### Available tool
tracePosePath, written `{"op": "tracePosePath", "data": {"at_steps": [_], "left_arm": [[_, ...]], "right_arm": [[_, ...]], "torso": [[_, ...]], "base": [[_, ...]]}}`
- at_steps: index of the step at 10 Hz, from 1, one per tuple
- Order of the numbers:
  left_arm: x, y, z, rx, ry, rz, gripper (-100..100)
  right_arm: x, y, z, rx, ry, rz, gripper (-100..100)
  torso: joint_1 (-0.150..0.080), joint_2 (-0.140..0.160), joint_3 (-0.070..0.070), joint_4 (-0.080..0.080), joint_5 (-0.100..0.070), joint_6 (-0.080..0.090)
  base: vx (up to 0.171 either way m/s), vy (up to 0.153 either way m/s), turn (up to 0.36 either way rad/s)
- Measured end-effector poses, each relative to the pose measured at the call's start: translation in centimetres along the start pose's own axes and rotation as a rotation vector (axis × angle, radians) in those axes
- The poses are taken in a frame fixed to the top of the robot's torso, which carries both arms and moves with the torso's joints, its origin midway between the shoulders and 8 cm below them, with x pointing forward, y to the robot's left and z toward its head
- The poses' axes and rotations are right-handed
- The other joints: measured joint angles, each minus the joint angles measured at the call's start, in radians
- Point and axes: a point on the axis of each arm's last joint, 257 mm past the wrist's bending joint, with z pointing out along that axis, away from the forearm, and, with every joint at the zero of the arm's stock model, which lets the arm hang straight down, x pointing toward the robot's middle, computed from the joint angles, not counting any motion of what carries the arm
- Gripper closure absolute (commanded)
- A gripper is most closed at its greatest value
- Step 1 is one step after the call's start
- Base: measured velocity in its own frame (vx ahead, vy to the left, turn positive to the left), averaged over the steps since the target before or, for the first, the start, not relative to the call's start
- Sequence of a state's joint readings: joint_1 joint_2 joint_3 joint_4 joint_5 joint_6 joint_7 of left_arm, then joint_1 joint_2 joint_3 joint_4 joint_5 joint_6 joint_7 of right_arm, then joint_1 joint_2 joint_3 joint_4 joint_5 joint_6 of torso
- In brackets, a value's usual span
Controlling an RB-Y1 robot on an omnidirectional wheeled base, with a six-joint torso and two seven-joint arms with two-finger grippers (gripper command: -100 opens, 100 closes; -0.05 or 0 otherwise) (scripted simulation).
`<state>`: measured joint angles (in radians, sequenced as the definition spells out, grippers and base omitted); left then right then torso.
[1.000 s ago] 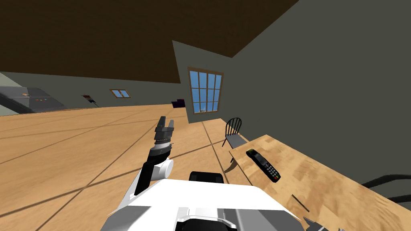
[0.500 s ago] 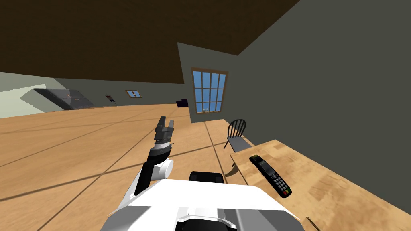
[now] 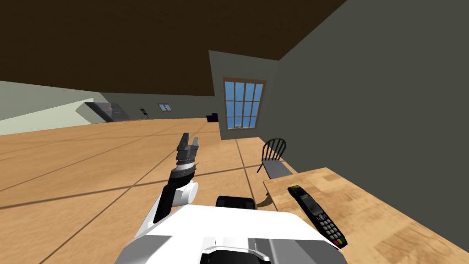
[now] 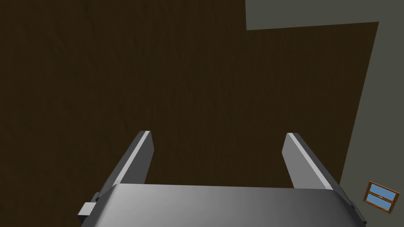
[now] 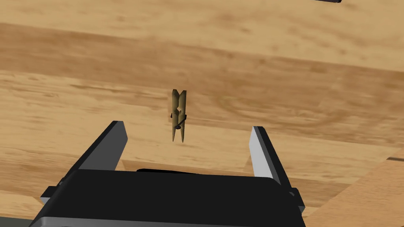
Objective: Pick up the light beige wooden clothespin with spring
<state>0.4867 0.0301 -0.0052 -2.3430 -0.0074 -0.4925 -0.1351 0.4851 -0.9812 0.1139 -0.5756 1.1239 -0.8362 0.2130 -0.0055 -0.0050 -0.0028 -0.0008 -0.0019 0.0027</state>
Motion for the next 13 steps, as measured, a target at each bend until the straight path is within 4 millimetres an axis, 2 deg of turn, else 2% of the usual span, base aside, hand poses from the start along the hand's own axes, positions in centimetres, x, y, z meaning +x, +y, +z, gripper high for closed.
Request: {"op": "tracePosePath", "data": {"at_steps": [1, 4, 5, 9, 10, 11, 13], "left_arm": [[0.0, 0.0, 0.0, 0.0, 0.0, 0.0, 0], [0.0, 0.0, 0.0, 0.0, 0.0, 0.0, 0], [0.0, 0.0, 0.0, 0.0, 0.0, 0.0, 0], [0.0, 0.0, 0.0, 0.0, 0.0, 0.0, 0], [0.0, 0.0, 0.0, 0.0, 0.0, 0.0, 0], [0.0, 0.0, 0.0, 0.0, 0.0, 0.0, 0], [0.0, 0.0, 0.0, 0.0, 0.0, 0.0, 0]], "right_arm": [[0.0, 0.0, 0.0, 0.0, 0.0, 0.0, -100], [0.0, 1.4, 1.9, 0.004, -0.005, 0.012, -100], [0.0, 1.4, 1.9, 0.006, -0.005, 0.012, 100], [0.1, 1.5, 1.9, 0.004, -0.003, 0.009, 100], [0.1, 1.5, 1.9, 0.005, -0.004, 0.01, 0], [0.1, 1.5, 1.9, 0.005, -0.004, 0.01, 100], [0.0, 0.2, 0.6, 0.006, -0.002, 0.004, 100]], "torso": [[0.003, 0.001, 0.001, 0.0, 0.001, 0.0], [0.002, 0.003, 0.002, 0.001, 0.001, 0.0], [0.004, 0.002, 0.001, 0.001, 0.001, 0.0], [0.006, 0.002, 0.002, 0.001, 0.002, 0.001], [0.006, 0.002, 0.002, 0.001, 0.002, 0.001], [0.006, 0.002, 0.002, 0.001, 0.002, 0.001], [0.009, 0.001, 0.001, 0.0, 0.003, 0.001]], "base": [[-0.002, -0.03, 0.066], [-0.014, -0.033, 0.041], [0.0, 0.0, 0.0], [0.0, 0.0, 0.0], [0.0, 0.0, 0.0], [0.013, 0.035, -0.078], [0.021, 0.037, -0.073]]}}
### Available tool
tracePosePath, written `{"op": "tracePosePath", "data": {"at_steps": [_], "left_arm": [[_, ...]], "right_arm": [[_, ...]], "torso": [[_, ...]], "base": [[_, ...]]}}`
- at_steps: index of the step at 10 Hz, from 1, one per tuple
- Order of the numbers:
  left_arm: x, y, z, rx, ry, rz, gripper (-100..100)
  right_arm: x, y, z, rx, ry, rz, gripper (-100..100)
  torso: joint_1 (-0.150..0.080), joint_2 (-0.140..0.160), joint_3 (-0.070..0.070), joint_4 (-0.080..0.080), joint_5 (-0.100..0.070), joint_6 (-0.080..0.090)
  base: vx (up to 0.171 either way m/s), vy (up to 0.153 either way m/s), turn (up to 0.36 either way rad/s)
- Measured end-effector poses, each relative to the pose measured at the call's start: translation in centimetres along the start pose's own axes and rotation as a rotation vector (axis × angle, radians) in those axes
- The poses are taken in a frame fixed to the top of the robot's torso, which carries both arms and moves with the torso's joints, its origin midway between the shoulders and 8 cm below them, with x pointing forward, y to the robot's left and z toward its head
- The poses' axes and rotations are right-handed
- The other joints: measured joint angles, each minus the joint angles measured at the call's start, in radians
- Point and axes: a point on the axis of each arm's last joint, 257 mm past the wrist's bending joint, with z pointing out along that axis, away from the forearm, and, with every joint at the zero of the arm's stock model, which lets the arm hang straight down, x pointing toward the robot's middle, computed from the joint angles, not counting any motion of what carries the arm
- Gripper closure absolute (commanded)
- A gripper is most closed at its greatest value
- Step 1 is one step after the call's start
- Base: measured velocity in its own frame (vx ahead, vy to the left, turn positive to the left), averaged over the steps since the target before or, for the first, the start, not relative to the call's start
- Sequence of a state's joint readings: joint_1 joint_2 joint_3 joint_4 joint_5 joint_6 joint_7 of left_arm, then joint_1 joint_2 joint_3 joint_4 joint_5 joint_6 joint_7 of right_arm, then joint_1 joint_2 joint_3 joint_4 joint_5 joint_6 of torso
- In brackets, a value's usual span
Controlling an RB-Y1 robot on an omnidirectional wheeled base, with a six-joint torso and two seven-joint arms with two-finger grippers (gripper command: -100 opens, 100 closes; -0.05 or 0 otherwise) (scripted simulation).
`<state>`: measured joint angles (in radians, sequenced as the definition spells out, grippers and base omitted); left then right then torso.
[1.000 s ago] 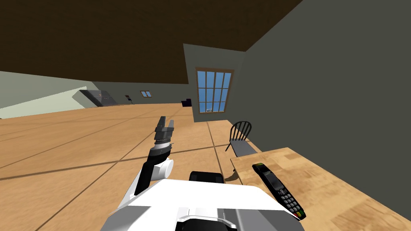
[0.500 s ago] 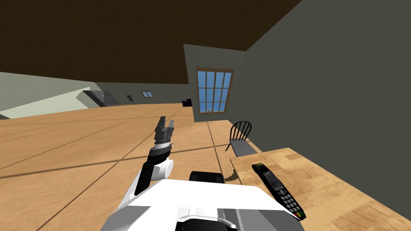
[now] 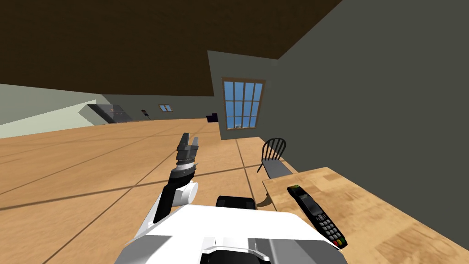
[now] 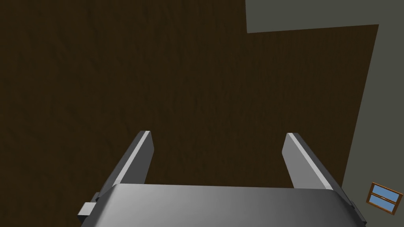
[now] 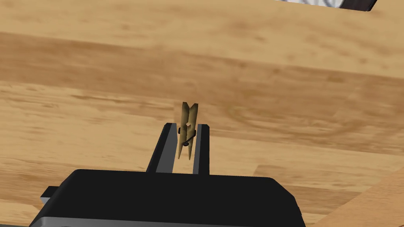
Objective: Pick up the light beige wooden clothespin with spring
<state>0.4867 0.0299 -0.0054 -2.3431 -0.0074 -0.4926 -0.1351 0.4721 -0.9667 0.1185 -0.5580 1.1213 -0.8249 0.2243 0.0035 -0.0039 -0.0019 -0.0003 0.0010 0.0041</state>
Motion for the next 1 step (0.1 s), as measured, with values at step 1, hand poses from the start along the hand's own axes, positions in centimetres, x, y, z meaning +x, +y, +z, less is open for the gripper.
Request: {"op": "tracePosePath", "data": {"at_steps": [1], "left_arm": [[0.0, 0.0, 0.0, 0.0, 0.0, 0.0, 0]], "right_arm": [[0.03, -0.03, -0.09, -0.002, 0.001, 0.0, 0]], "torso": [[-0.001, 0.0, 0.0, 0.0, -0.001, -0.001]], "base": [[0.0, 0.0, 0.0]]}}
